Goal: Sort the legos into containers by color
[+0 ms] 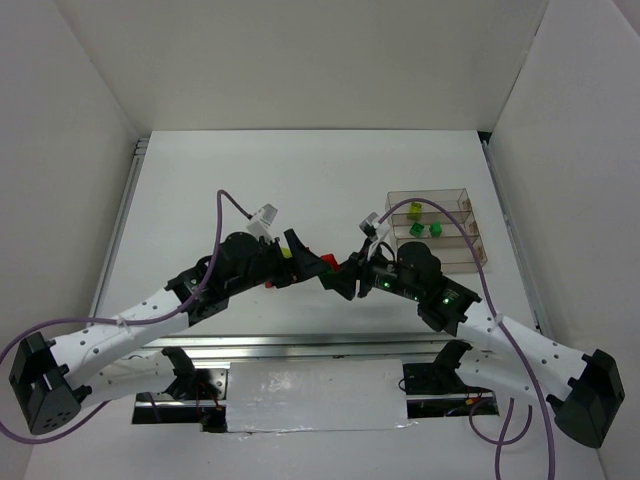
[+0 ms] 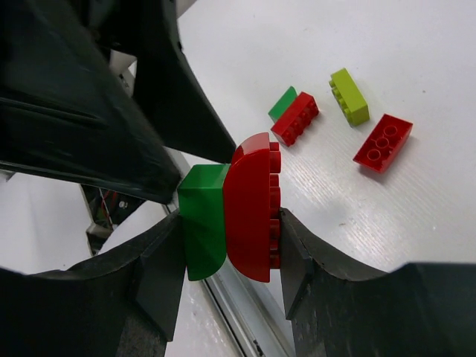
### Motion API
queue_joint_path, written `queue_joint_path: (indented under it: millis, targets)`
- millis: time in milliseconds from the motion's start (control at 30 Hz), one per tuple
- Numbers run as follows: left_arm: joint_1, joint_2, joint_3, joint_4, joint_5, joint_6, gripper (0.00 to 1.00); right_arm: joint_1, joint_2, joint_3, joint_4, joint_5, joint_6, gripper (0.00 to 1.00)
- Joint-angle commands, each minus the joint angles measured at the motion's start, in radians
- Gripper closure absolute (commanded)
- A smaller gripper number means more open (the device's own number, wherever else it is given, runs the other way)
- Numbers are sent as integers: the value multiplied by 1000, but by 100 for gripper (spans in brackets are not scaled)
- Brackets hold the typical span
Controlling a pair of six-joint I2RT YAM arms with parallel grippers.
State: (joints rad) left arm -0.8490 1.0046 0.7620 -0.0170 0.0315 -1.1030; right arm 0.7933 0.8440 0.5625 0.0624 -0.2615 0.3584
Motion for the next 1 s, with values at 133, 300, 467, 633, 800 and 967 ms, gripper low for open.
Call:
queue_joint_path:
  millis: [133, 300, 467, 633, 800, 967]
  targets:
    - [2, 49, -9, 98, 48, 5, 23, 17, -10, 14, 111, -12, 8, 99]
    - [2, 63, -18, 137, 87, -1, 40, 27, 27, 31, 122, 66, 25, 100]
    - [2, 84, -13, 160, 117, 2, 70, 34, 64, 50, 149, 122, 47, 100]
    - [2, 98, 8, 134, 122, 23, 100, 40, 84, 68, 145, 165, 70, 92]
    - [2, 57, 2, 127, 93, 87, 100, 34, 49, 51, 122, 50, 38, 0]
    - [7, 17, 20, 112, 126, 234, 100, -12, -35, 50, 7, -193, -30, 0]
